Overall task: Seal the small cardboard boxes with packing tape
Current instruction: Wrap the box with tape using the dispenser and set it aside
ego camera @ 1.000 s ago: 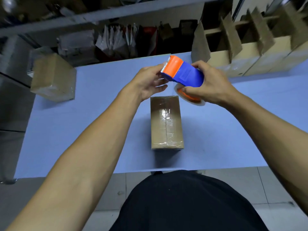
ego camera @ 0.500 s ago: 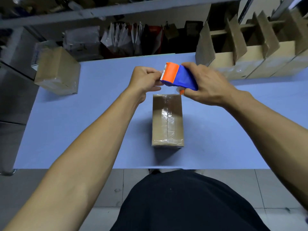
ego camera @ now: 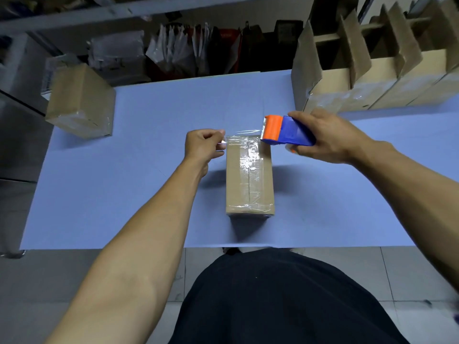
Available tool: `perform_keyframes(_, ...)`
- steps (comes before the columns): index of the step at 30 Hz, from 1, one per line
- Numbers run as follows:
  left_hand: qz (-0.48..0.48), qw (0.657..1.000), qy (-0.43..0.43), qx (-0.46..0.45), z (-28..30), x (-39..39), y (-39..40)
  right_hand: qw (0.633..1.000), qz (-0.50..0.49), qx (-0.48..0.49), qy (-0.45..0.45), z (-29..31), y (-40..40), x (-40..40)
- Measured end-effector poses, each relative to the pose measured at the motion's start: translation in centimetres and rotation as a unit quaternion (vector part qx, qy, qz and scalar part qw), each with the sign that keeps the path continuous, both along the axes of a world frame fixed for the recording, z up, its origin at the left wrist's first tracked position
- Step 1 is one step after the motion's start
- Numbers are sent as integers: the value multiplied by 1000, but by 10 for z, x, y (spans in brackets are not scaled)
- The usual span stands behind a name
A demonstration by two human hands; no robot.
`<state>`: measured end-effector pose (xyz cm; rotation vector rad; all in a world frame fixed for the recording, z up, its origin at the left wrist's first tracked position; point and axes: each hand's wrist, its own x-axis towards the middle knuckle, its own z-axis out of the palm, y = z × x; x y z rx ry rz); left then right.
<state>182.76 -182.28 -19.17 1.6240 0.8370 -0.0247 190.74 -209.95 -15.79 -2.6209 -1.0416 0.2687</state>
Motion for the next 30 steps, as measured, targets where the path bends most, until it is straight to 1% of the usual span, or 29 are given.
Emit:
perform_keyframes(10,17,999,1,32,-20,5,1,999,-20,-27,5,-17,2,9)
perform_keyframes(15,71,996,-26,52,-40,4,-16,999,-32,-13,24,-24,2,9)
perform_keyframes(18,121,991,-46,21,-44,2,-28,999,-38,-10,31,-26,3,6)
perform_keyframes(20,133,991,-28,0,-46,2,-28,999,-43,-10,32,-28,2,6)
perform_keyframes(23,103,993,54,2,-56,-3,-26,998,-50,-9,35,-27,-2,5)
perform_keyframes(25,118,989,90,-9,-57,-8,-28,998,-54,-14,34,-27,-5,3)
perform_keyframes(26,136,987,89,11,-53,-9,-29,998,-55,-12,34,-27,-6,2)
perform_keyframes(27,146,985,75,60,-47,-11,-30,998,-57,-9,34,-27,-6,1)
perform_keyframes(28,137,981,47,130,-39,-13,-30,998,-58,-7,34,-26,-5,1)
perform_keyframes(29,99,973,1,208,-30,-14,-31,998,-58,-8,34,-26,-3,0)
perform_keyframes(30,27,960,-53,275,-20,-16,-35,998,-57,-9,32,-27,1,-1)
